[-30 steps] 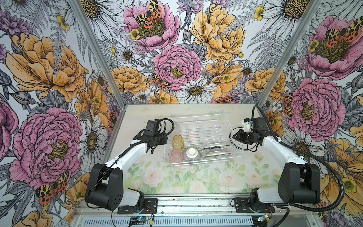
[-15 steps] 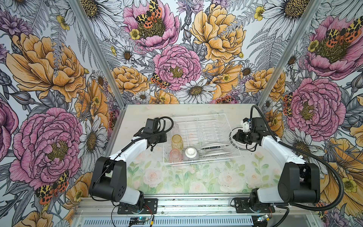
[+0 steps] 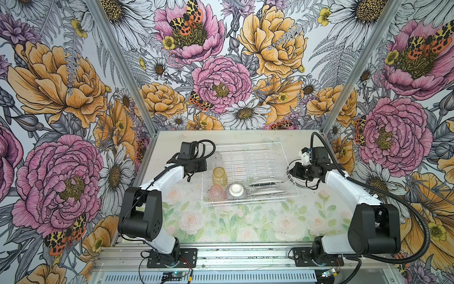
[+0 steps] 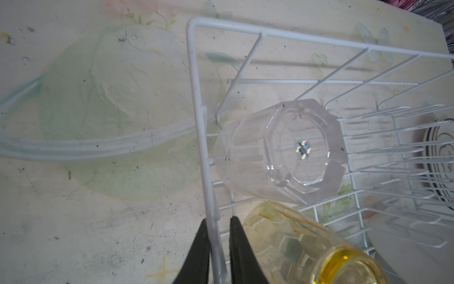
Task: Unload the mixed dishes from the dish rack
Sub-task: 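Swing the left gripper across the rack toward the upright plates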
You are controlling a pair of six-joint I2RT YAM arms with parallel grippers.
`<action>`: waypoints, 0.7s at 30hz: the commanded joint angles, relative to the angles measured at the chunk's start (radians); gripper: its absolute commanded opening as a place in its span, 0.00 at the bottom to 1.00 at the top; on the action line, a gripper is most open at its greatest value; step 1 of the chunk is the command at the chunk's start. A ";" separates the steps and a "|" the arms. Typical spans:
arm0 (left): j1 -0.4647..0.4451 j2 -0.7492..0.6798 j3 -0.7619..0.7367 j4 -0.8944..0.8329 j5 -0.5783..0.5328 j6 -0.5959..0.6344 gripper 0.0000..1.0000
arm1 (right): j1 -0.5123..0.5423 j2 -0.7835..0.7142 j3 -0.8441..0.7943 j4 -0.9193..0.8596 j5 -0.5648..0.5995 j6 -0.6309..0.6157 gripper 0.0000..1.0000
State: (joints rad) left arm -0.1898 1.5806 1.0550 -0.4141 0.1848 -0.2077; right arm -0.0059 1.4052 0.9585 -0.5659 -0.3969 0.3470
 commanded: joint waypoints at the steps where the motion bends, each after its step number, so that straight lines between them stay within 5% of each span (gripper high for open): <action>1: 0.005 0.017 0.040 0.028 0.042 0.031 0.18 | 0.023 -0.033 0.002 0.009 -0.005 0.039 0.02; 14: 0.007 0.049 0.097 0.026 0.061 0.043 0.17 | 0.054 -0.051 -0.024 0.015 0.015 0.058 0.03; 21: 0.009 -0.058 0.041 0.040 -0.027 0.043 0.35 | 0.055 -0.054 0.000 0.015 0.028 0.050 0.29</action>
State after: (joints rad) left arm -0.1802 1.6016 1.1095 -0.4141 0.1875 -0.1745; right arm 0.0410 1.3766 0.9401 -0.5690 -0.3630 0.3912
